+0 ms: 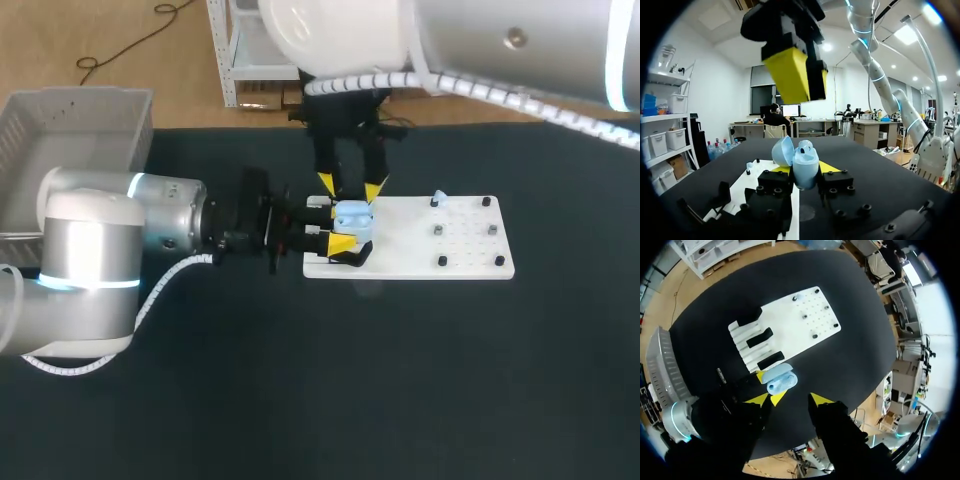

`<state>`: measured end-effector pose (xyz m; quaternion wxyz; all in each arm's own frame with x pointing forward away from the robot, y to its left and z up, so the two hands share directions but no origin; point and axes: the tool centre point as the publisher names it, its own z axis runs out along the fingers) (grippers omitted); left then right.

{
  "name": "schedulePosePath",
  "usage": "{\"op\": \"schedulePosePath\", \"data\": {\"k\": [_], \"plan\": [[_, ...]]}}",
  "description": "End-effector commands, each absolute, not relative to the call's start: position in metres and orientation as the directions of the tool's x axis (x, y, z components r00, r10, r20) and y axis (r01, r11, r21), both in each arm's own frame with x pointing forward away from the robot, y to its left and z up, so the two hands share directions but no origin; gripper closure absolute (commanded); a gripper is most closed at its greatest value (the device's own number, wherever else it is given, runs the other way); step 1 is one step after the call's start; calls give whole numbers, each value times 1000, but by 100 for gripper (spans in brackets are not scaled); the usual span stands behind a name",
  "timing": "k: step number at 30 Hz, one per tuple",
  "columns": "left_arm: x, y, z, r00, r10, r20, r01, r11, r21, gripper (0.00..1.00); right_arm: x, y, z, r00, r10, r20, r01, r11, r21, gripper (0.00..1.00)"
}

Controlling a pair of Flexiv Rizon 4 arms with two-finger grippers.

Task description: Pick up each earbud case from the left stands, insert the matching earbuds, close the lid, and place the case in the box.

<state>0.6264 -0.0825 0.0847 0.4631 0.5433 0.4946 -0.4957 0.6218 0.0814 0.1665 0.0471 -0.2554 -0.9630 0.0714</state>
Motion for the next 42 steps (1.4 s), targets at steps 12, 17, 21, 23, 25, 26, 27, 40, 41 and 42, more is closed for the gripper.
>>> {"op": "schedulePosePath", "data": {"k": [12,17,21,23,25,26,27,40,41,42], "plan": [[625,-82,85,21,78,-997,997,-77,14,100,625,1,167,-946,316,-73,279,908,312,49],[625,-82,85,21,78,-997,997,-77,14,100,643,-13,163,-958,257,-129,209,929,305,51],[625,-82,85,21,78,-997,997,-77,14,100,659,-19,149,-971,187,-148,149,961,233,51],[625,-82,85,21,78,-997,997,-77,14,100,667,-23,140,-978,149,-147,122,976,182,51],[625,-82,85,21,78,-997,997,-77,14,100,674,-29,131,-984,119,-136,98,984,151,51],[625,-82,85,21,78,-997,997,-77,14,100,679,-32,127,-986,104,-132,86,987,137,50],[625,-82,85,21,78,-997,997,-77,14,100,682,-35,124,-986,90,-137,74,990,119,48],[625,-82,85,21,78,-997,997,-77,14,100,718,-63,84,-979,-125,-159,-124,992,-17,27],[625,-82,85,21,78,-997,997,-77,14,100,720,-66,82,-977,-137,-165,-137,990,-13,29],[625,-82,85,21,78,-997,997,-77,14,100,722,-69,80,-975,-146,-166,-146,989,-10,30]]}}
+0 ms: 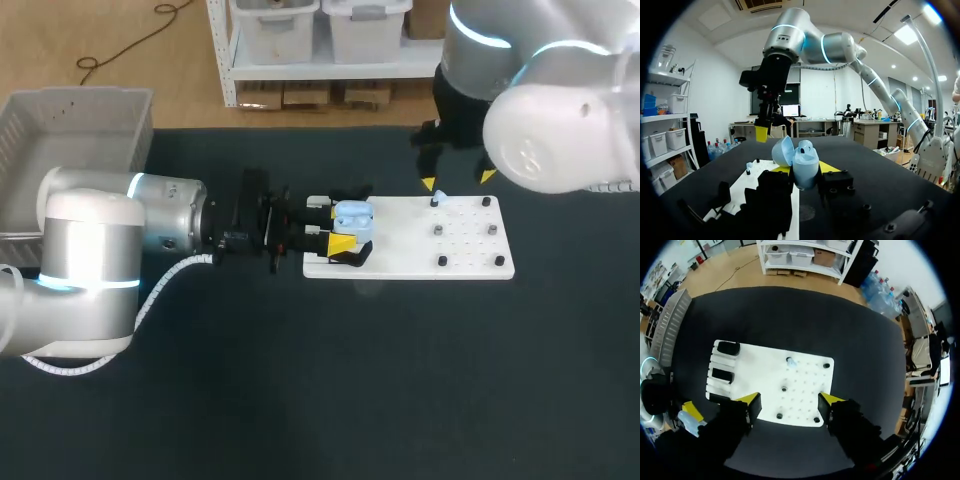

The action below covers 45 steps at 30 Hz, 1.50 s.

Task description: Pick up each earbud case from the left stands, insert the matching earbuds, close the lid, and place the case in the box.

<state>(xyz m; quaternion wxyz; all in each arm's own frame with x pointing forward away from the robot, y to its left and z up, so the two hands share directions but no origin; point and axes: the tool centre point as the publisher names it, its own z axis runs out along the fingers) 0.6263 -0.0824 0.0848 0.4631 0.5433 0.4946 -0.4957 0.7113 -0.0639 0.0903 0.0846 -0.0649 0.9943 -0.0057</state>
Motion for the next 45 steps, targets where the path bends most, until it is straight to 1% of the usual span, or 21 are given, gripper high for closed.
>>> {"op": "schedulePosePath", "data": {"k": [1,3,4,8,12,17,19,27,28,30,45], "plan": [[625,-82,85,21,78,-997,997,-77,14,100,723,-72,78,-973,-154,-170,-155,988,-8,32],[625,-82,85,21,78,-997,997,-77,14,100,725,-77,73,-971,-165,-173,-169,986,6,37],[625,-82,85,21,78,-997,997,-77,14,100,727,-80,71,-971,-170,-170,-176,984,15,37],[625,-82,85,21,78,-997,997,-77,14,100,731,-85,61,-971,-177,-162,-187,981,50,34],[625,-82,85,21,78,-997,997,-77,14,100,735,-83,53,-971,-183,-153,-197,977,80,24],[625,-82,85,21,78,-997,997,-77,14,100,738,-75,47,-972,-175,-157,-196,972,129,29],[625,-82,85,21,78,-997,997,-77,14,100,740,-73,45,-973,-173,-152,-195,970,143,35],[625,-82,85,21,78,-997,997,-77,14,100,744,-72,31,-980,-154,-128,-176,968,177,44],[625,-82,85,21,78,-997,997,-77,14,100,745,-71,30,-980,-152,-125,-174,967,184,47],[625,-82,85,21,78,-997,997,-77,14,100,746,-69,29,-981,-149,-126,-172,967,189,49],[625,-82,85,21,78,-997,997,-77,14,100,758,-66,17,-985,-121,-121,-146,966,216,53]]}}
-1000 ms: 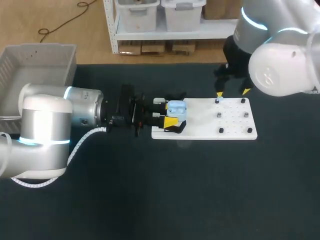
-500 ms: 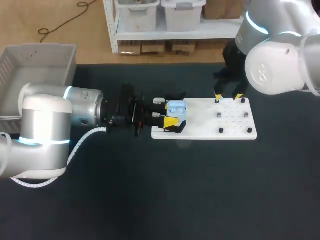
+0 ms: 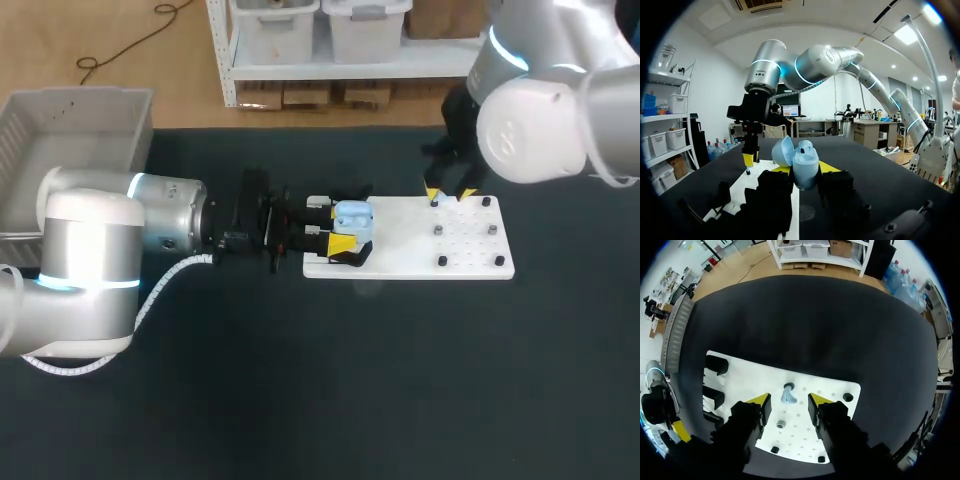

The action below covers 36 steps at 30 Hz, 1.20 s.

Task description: Pick up each earbud case from the left stands, insert the matching earbuds, close the lid, and place the case in the box.

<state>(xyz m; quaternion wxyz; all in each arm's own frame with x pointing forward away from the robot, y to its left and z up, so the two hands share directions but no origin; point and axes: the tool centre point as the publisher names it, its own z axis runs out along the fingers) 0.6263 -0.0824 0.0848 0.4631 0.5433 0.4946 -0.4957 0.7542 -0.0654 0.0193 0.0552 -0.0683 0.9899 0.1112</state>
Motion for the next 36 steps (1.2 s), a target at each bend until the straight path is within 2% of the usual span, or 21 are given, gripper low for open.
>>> {"op": "schedulePosePath", "data": {"k": [1,19,23,36], "plan": [[625,-82,85,21,78,-997,997,-77,14,100,758,-66,17,-985,-119,-121,-143,965,217,53],[625,-82,85,21,78,-997,997,-77,14,100,758,-62,11,-988,-114,-107,-137,962,237,61],[625,-82,85,21,78,-997,997,-77,14,100,758,-62,10,-987,-116,-107,-139,962,237,67],[625,-82,85,21,78,-997,997,-77,14,100,758,-60,10,-987,-117,-107,-139,963,230,72]]}}
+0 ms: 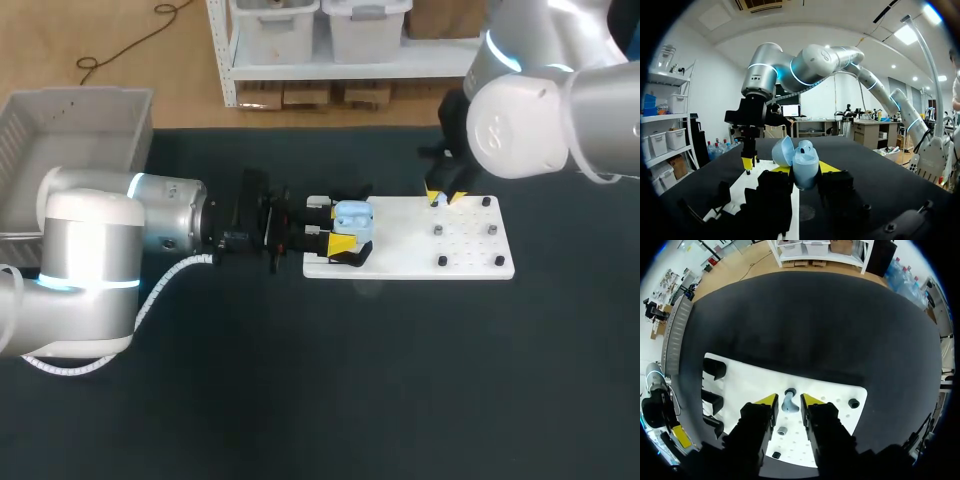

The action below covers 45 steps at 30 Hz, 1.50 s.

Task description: Pick up each earbud case from the left stands, insert the matching earbuds, close the lid, and place the case in the box.

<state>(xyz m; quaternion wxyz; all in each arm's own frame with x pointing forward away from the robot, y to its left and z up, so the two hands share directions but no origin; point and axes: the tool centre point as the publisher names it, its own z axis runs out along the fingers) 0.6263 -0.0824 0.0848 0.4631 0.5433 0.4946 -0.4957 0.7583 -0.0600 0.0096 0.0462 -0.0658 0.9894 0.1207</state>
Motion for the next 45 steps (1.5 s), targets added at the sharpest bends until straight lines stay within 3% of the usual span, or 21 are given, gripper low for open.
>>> {"op": "schedulePosePath", "data": {"k": [1,6,9,13,15,31,45], "plan": [[625,-82,85,21,78,-997,997,-77,14,100,758,-60,10,-987,-117,-107,-139,963,229,73],[625,-82,85,21,78,-997,997,-77,14,100,757,-60,10,-987,-117,-107,-139,965,223,78],[625,-82,85,21,78,-997,997,-77,14,100,757,-60,11,-987,-116,-107,-137,966,218,89],[625,-82,85,21,78,-997,997,-77,14,100,756,-60,11,-988,-115,-107,-136,967,215,91],[625,-82,85,21,78,-997,997,-77,14,100,756,-59,12,-988,-114,-108,-135,968,213,100],[625,-82,85,21,78,-997,997,-77,14,100,733,-60,46,-983,-110,-148,-135,975,174,100],[625,-82,85,21,78,-997,997,-77,14,100,680,-41,139,-973,-125,-194,-147,984,104,100]]}}
